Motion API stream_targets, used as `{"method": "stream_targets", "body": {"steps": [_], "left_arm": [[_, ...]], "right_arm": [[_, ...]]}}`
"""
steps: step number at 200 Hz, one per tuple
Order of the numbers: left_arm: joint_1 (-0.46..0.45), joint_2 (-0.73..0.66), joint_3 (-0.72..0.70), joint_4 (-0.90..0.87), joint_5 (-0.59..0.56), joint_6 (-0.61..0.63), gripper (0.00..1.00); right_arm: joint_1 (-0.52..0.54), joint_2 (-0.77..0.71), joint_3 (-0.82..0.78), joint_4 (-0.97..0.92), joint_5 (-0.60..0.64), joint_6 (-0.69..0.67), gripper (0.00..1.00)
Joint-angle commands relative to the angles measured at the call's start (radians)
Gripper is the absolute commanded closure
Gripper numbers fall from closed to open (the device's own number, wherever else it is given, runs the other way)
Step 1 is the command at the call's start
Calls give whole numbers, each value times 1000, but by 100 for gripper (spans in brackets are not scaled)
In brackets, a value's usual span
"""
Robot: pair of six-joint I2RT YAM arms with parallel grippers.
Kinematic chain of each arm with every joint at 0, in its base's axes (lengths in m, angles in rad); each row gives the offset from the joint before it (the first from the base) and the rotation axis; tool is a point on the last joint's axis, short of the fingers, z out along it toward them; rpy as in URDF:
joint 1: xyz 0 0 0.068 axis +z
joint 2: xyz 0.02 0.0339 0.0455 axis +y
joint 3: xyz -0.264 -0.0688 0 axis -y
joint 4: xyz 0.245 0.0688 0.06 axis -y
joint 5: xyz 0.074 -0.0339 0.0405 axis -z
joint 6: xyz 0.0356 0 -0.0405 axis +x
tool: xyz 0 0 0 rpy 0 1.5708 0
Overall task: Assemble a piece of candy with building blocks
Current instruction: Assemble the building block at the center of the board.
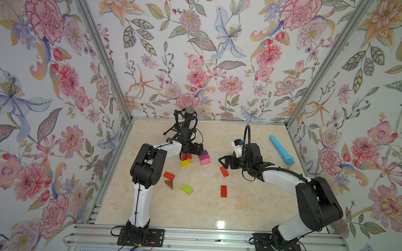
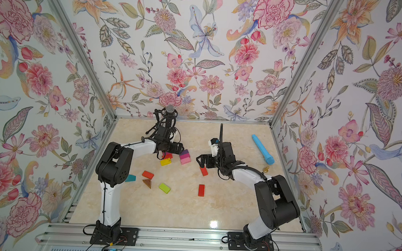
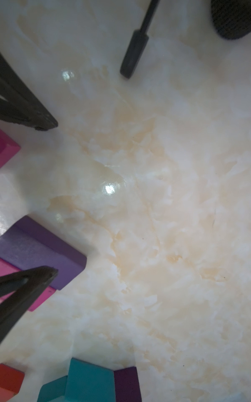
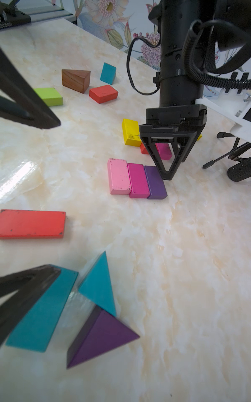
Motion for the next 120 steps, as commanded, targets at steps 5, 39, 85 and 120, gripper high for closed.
{"method": "stream_targets", "body": {"steps": [5,39,85,120], "left_arm": [[-16,-33,-51,-47,26,8,1],[-23,-50,-69,-48,26,6,1],[-26,-59,-80,-42,37,5,1],[-29,-63,-72,-48,44,4,1]], "right_arm": [[-8,16,-7,17,-3,7,0],[-8,11,-9,17,-3,6,0],[-9,14,-11,19,-2,6,0],[-10,16,-8,17,1,6,0]]}}
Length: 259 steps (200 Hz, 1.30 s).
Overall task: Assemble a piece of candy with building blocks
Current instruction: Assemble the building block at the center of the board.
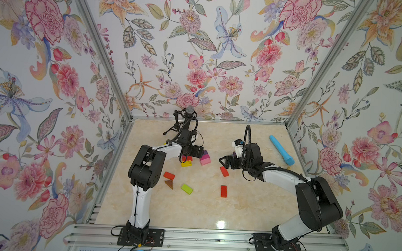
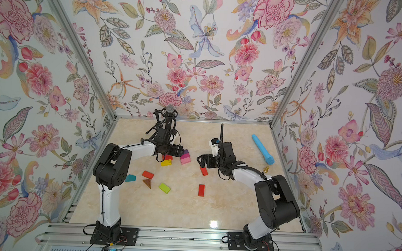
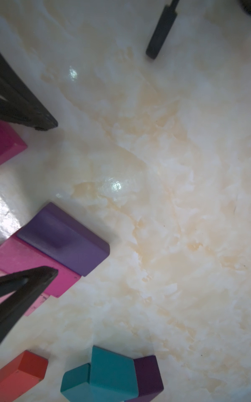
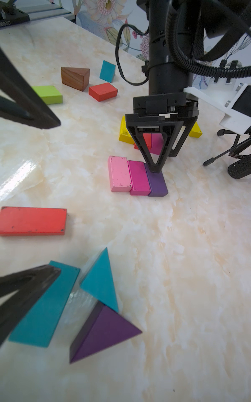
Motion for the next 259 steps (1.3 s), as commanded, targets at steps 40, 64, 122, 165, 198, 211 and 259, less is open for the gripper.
{"method": "stream_targets", "body": {"steps": [40,64,122,165,198,211,259], "left_arm": [[-14,-30,-35,-43,39,-1,1],[-15,-42,-58,-26,43,-10,1],[-14,-73,-52,-27,36,-18,1],[0,-160,-110,79,-49,-113,1],[15,-273,-356,359,-126,-278,1],[17,-304,-455,466,-162,-347,1],[9,-318,-753,866,-251,-586,1]], "right_arm": [[-6,13,-2,10,2,4,0],[-6,15,-1,11,2,2,0],[-6,15,-1,10,4,3,0],[-5,13,10,-1,0,4,0],[-5,17,46,-31,-18,-8,0],[-5,19,60,-48,-30,-20,0],[-5,19,88,-89,-60,-57,0]]}}
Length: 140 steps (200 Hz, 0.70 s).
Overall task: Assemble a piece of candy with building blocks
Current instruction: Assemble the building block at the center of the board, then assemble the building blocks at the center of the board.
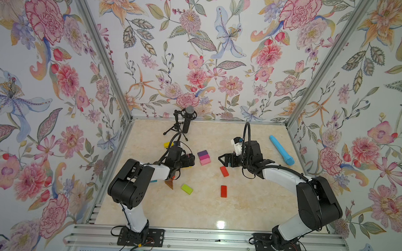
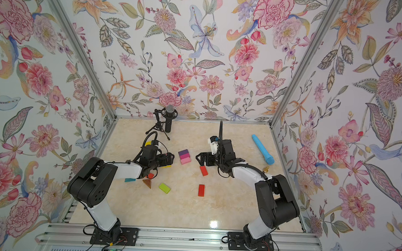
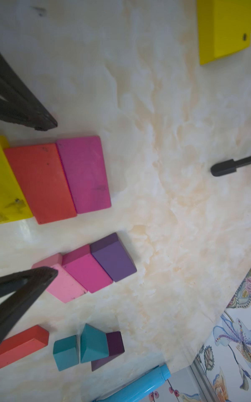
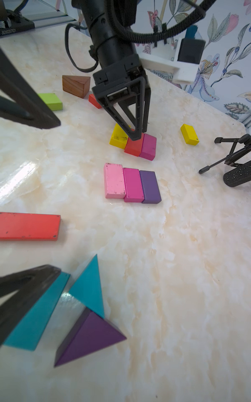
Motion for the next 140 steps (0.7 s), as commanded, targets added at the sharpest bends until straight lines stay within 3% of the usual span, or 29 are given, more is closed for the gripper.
{"method": "stream_targets", "body": {"steps": [1,64,140], "left_arm": [[1,6,-85,248,-74,-179,1],[-23,122,-239,558,-155,-385,1],[-62,204,-193,553,-254,-543,1]], "right_arm": [[-6,14,27,-34,-34,-28,0],[-3,-4,20,-32,-56,-19,0],[-15,-28,5,-26,-65,-18,0]]}}
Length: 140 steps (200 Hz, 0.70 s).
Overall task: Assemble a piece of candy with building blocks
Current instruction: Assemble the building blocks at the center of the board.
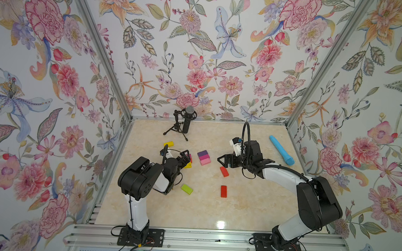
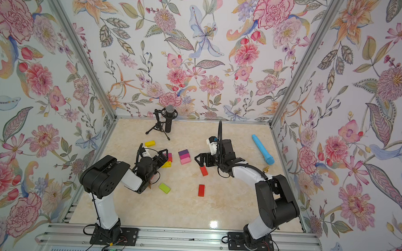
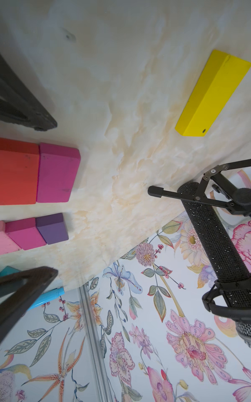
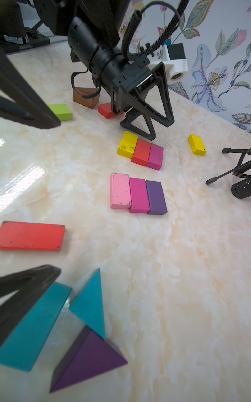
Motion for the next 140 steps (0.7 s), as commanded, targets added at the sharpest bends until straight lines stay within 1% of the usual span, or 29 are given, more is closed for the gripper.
{"method": "stream_targets", "body": {"steps": [1,30,91,106,140], "left_arm": [[-31,52,-6,-139,-56,-103,1],[-55,30,17,-220,-127,-130,1],[-92,17,72,-360,-219,-205,1],[-98,16,86,-387,-232,-207,1],[-99,26,99,-390,-231,-211,1]], "right_arm": [[-13,-30,0,-5,-14,-11,0],[-19,-35,-7,6,-25,-5,0],[-38,-46,-17,33,-57,19,0],[-43,-51,-24,40,-63,25,0],[-52,-46,-32,59,-78,38,0]]}}
